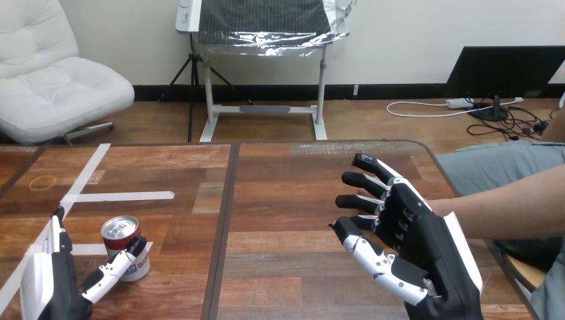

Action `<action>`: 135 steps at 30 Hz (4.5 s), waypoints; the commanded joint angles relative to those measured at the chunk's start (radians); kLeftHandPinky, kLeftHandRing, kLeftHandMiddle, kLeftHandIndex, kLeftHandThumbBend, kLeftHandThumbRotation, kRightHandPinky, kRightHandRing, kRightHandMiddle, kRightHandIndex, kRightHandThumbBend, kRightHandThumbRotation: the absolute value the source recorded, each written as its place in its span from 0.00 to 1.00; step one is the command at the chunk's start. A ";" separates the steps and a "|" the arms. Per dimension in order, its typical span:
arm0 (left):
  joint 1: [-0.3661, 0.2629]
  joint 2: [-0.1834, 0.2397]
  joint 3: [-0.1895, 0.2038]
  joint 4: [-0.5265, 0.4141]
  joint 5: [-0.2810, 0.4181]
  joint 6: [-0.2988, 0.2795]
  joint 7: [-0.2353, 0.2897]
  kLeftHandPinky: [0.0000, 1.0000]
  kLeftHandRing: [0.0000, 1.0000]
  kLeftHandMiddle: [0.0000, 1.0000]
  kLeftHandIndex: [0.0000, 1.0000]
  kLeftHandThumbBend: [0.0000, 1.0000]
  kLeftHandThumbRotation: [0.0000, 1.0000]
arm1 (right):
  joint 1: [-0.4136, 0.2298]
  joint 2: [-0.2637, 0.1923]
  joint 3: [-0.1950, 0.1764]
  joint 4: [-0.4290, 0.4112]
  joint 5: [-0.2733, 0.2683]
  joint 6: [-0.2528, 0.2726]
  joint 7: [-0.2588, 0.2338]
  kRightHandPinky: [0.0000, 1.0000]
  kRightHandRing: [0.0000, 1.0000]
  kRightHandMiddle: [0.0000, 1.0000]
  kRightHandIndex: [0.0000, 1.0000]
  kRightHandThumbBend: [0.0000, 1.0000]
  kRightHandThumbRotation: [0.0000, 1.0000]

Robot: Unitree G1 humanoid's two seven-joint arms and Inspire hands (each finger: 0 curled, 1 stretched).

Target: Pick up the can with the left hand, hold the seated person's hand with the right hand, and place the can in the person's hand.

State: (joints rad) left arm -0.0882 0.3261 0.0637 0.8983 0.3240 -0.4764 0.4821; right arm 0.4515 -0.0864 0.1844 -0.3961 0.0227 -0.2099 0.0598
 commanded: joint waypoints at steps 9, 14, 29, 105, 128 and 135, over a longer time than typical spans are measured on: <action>0.003 -0.047 -0.059 -0.028 0.006 -0.034 -0.051 0.88 0.95 0.98 0.99 1.00 0.68 | -0.050 0.009 -0.010 -0.049 -0.007 0.000 0.005 0.62 0.73 0.81 0.84 0.48 0.00; 0.017 -0.060 -0.064 -0.042 -0.012 -0.071 -0.087 0.86 0.93 0.97 0.98 1.00 0.67 | -0.049 0.011 -0.010 -0.051 -0.007 0.001 0.005 0.62 0.72 0.81 0.84 0.48 0.00; 0.051 -0.084 -0.081 -0.117 -0.032 -0.104 -0.153 0.84 0.92 0.96 0.96 1.00 0.59 | -0.049 0.011 -0.012 -0.057 -0.011 0.011 0.005 0.61 0.71 0.80 0.83 0.48 0.00; 0.160 -0.115 -0.086 -0.330 -0.027 -0.052 -0.252 0.90 0.95 0.98 0.97 0.99 0.58 | -0.052 0.010 -0.012 -0.057 -0.004 0.026 0.012 0.63 0.73 0.81 0.81 0.46 0.00; 0.143 -0.127 -0.074 -0.275 -0.001 -0.097 -0.146 0.88 0.93 0.96 0.96 0.94 0.51 | -0.057 0.009 -0.014 -0.049 -0.012 0.022 0.010 0.63 0.72 0.81 0.81 0.46 0.00; 0.127 -0.130 -0.072 -0.247 0.023 -0.086 -0.088 0.86 0.93 0.96 0.95 0.93 0.48 | -0.061 0.010 -0.014 -0.043 -0.015 0.016 0.010 0.63 0.72 0.81 0.81 0.46 0.00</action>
State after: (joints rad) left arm 0.0847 0.2183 0.0095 0.6240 0.3271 -0.5625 0.3610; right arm 0.4513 -0.0864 0.1823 -0.3975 0.0103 -0.1796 0.0685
